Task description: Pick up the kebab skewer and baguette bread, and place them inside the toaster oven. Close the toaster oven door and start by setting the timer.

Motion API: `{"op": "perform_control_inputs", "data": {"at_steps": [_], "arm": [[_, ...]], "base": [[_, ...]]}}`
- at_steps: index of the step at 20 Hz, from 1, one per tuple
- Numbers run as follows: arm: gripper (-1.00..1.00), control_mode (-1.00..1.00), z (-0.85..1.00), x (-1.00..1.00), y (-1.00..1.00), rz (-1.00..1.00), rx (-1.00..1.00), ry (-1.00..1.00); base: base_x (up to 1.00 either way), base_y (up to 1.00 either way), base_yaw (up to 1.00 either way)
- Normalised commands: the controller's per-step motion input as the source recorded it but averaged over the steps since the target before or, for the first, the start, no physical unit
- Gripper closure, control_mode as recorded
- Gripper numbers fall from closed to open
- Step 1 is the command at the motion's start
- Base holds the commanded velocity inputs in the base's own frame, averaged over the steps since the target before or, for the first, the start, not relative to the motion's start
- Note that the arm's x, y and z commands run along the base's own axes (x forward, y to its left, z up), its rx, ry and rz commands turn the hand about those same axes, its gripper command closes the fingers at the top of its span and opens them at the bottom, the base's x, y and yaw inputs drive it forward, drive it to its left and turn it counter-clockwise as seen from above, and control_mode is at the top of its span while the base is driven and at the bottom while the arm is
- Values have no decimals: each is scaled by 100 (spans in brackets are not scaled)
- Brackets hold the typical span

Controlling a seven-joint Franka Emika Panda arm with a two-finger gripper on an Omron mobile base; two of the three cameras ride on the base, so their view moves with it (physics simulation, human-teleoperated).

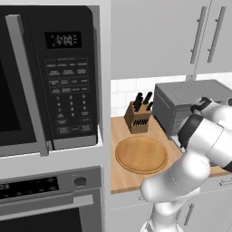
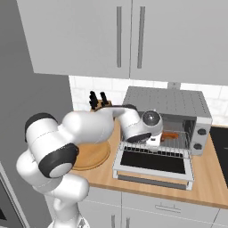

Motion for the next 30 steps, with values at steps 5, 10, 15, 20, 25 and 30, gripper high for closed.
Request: {"op": "perform_control_inputs", "data": {"at_steps": [5, 10, 15, 20, 25, 30], "arm": [[-100, -100, 28, -3, -13, 1, 0, 1], [-100, -100, 1, -45, -20, 18, -2, -5], [-100, -100, 0, -69, -21, 26, -12, -8], [-100, -100, -1, -36, -2, 25, -22, -10], [-100, -100, -12, -13, 4, 32, -27, -12], [-100, -100, -20, -5, 20, 35, -31, -10]], "base": [[0, 0, 0], [0, 0, 0], [0, 0, 0], [0, 0, 0], [0, 0, 0], [0, 0, 0]]}}
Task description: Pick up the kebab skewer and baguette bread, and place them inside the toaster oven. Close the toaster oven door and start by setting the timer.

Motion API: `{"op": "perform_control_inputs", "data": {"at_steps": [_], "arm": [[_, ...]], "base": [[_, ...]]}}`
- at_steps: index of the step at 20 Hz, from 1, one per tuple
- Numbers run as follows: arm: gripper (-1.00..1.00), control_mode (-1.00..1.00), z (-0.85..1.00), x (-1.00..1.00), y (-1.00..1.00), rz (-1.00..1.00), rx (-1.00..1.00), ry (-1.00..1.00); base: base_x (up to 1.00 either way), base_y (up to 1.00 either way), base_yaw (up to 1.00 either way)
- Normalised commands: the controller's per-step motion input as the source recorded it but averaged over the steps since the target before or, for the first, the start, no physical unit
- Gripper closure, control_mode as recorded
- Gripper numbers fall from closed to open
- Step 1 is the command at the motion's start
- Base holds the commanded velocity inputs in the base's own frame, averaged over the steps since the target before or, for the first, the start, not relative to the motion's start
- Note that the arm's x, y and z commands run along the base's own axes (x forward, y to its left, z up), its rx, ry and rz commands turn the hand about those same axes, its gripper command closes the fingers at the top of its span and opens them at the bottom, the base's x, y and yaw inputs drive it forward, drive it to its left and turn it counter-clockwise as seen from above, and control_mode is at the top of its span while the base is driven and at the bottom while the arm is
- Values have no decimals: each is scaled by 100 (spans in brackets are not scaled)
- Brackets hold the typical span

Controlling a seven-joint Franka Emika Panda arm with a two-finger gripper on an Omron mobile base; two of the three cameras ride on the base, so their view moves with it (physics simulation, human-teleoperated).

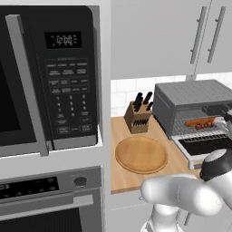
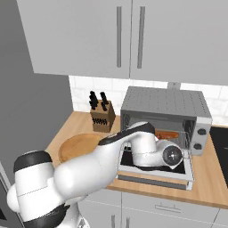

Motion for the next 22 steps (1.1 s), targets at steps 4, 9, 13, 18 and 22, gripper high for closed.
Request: {"op": "perform_control_inputs", "data": {"at_steps": [4, 9, 13, 18, 22], "arm": [[-100, -100, -17, -3, 24, 33, -33, -9], [-100, -100, -2, -13, 2, 35, -26, -9], [-100, -100, -2, -15, 0, 31, -28, -11], [-100, -100, -16, -34, 6, 8, -27, -17], [-100, -100, -30, -15, 32, -6, -16, -12]], "base": [[0, 0, 0], [0, 0, 0], [0, 0, 0], [0, 0, 0], [0, 0, 0]]}}
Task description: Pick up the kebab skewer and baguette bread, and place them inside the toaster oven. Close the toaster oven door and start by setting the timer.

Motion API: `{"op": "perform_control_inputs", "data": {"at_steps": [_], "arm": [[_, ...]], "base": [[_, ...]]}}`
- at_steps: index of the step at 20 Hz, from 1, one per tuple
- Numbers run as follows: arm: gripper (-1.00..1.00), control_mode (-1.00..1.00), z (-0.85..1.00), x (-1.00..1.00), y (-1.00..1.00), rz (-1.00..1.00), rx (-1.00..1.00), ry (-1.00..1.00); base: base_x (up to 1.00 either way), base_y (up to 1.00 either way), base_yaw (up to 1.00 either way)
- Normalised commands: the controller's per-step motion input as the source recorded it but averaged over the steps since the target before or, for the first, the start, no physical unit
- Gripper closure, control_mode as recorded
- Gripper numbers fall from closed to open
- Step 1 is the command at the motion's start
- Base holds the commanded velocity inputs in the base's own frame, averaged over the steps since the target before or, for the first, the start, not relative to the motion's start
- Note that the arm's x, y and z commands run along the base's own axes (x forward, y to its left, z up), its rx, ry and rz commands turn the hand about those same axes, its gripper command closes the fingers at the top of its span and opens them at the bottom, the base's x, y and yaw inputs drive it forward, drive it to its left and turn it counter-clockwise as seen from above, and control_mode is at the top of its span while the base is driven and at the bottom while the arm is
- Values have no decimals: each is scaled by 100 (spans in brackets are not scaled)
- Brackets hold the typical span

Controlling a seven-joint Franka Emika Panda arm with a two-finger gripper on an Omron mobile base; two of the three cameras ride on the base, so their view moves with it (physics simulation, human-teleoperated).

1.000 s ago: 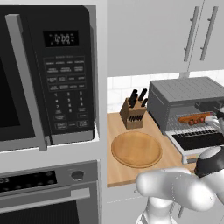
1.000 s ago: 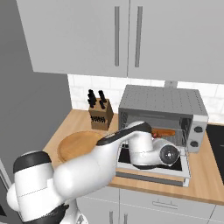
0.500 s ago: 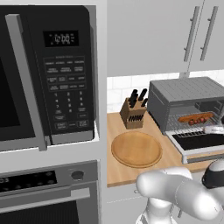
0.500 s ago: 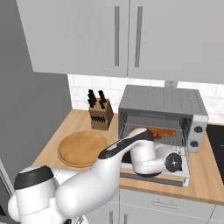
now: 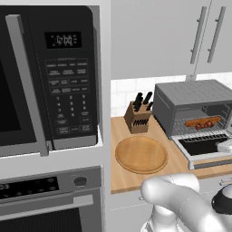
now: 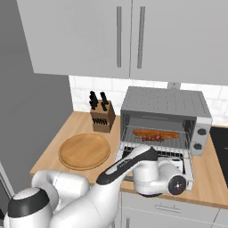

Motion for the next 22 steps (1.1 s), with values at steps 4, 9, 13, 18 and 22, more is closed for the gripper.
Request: {"op": "perform_control_inputs", "data": {"at_steps": [4, 9, 13, 18, 22], "arm": [[-100, -100, -5, 10, 10, -19, -4, -6], [-100, -100, -6, 28, -1, -16, 0, -5], [-100, -100, -13, 4, -8, -2, 0, -8], [-100, -100, -17, 0, -2, 0, 0, -4], [-100, -100, -19, 0, 0, 0, 0, -3]], "base": [[0, 0, 0], [0, 0, 0], [0, 0, 0], [0, 0, 0], [0, 0, 0]]}}
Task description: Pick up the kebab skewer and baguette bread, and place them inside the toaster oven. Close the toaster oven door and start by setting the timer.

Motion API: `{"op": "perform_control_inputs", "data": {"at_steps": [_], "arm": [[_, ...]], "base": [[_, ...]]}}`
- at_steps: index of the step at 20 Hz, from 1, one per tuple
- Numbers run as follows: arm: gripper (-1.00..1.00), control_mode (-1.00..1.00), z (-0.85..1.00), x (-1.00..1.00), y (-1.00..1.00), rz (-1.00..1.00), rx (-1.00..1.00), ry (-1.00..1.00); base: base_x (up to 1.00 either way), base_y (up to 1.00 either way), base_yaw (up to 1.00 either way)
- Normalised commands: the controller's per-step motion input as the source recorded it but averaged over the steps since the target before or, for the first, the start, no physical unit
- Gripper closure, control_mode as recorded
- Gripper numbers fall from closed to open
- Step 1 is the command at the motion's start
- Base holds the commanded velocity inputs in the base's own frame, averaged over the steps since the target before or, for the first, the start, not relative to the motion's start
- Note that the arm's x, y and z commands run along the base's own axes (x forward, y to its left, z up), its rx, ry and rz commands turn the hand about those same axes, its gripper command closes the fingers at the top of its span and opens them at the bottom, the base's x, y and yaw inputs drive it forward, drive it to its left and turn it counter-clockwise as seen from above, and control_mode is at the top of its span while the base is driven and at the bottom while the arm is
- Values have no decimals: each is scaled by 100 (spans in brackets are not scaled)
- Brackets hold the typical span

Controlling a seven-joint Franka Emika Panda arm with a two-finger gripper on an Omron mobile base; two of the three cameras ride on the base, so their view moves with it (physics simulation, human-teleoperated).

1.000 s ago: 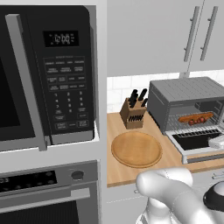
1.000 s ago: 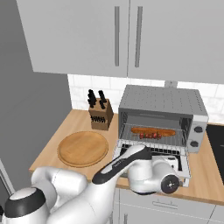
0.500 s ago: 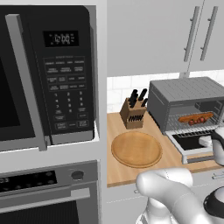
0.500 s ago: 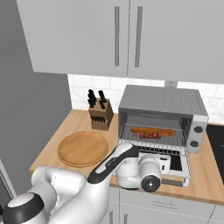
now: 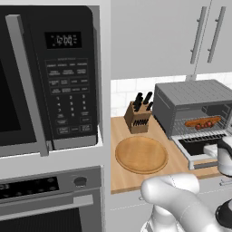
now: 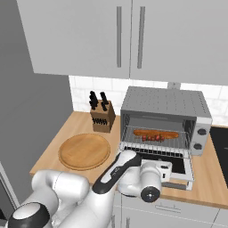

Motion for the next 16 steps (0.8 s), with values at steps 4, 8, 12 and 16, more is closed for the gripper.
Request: {"op": "perform_control_inputs", "data": {"at_steps": [4, 8, 12, 16], "arm": [[-100, -100, 0, 7, 0, -1, 0, -1], [-100, -100, 6, 10, 0, -4, 0, 0], [-100, -100, 13, 0, 0, -3, 0, 0], [-100, -100, 9, 2, 0, -3, 0, 0]], "base": [[0, 0, 0], [0, 0, 0], [0, 0, 0], [0, 0, 0]]}}
